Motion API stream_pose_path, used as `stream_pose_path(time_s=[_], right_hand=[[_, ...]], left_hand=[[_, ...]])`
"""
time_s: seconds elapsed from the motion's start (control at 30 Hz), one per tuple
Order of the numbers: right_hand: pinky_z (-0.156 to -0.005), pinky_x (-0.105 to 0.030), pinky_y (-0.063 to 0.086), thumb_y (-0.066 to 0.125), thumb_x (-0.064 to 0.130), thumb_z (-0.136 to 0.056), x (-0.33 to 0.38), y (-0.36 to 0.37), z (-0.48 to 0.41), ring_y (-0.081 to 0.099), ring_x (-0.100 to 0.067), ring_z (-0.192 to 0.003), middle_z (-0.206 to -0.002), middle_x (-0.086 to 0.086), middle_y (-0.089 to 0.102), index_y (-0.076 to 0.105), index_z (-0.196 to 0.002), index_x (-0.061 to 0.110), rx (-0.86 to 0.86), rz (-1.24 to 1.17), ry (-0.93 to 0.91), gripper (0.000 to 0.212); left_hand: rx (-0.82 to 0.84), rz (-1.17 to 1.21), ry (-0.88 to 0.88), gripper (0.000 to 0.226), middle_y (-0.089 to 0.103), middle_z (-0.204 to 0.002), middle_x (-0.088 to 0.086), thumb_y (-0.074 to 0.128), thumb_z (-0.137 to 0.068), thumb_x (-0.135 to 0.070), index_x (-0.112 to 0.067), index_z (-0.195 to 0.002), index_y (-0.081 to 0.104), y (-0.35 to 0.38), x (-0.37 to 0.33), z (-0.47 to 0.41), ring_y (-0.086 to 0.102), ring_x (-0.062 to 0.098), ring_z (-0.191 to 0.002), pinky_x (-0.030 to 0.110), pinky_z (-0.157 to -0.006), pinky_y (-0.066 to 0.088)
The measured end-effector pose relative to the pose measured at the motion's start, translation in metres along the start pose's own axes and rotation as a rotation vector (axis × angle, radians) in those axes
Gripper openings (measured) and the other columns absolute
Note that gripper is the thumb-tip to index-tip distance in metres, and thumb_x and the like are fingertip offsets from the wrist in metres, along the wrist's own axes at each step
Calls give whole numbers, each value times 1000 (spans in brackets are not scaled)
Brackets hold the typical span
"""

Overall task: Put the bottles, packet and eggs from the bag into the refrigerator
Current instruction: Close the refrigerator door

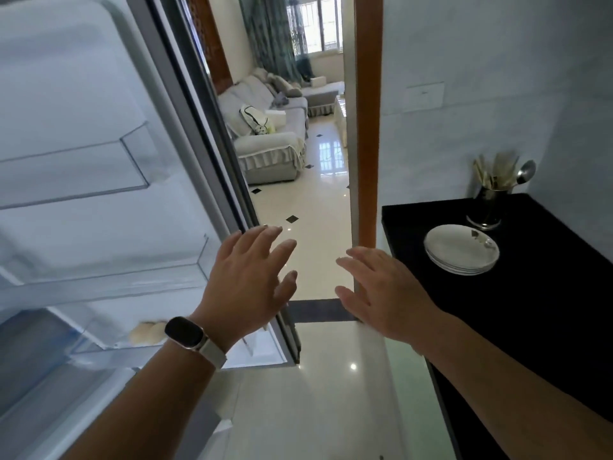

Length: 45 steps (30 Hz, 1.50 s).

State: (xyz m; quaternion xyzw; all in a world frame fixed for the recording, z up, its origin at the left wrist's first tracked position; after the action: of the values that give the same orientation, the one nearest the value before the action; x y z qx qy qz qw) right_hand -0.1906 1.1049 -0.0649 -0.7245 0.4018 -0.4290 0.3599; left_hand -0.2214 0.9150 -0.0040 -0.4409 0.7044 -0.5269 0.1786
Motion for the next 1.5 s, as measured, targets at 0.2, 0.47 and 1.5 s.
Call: stream_pose_path(time_s=[0.2,0.47,1.5], right_hand=[[-108,-41,41,30,61,-94,18,6,-61,42,-18,-135,-147,3,46,46,-140,25,-14,-55,-99,60],[-107,-30,36,40,55,-95,47,10,-137,39,-14,-136,-149,4,41,36,-145,23,-111,-168,-277,60],[-114,-42,36,48,39,-96,66,74,-267,41,-36,-136,-141,-26,40,23,-145,3,-287,-715,-1064,66]], left_hand=[[-118,-101,-60,48,53,-140,13,49,-91,-42,-17,-132,56,-10,47,-16,44,32,-134,54,-109,33],[-327,-218,-146,57,38,-153,20,55,-92,-43,-14,-141,50,-18,96,-30,30,38,-144,60,-107,36],[-464,-457,-544,65,26,-154,20,61,-90,-41,-18,-145,35,2,77,-43,23,31,-148,54,-112,35]])
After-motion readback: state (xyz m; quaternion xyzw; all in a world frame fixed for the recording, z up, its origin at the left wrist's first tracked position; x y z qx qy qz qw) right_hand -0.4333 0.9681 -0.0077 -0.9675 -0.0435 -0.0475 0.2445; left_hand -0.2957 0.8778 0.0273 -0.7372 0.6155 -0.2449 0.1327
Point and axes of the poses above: each hand's wrist, its own z-axis away from the middle knuckle, its own y-axis out of the palm, x = y × z, the point moved 6 cm from there along -z, towards the middle knuckle
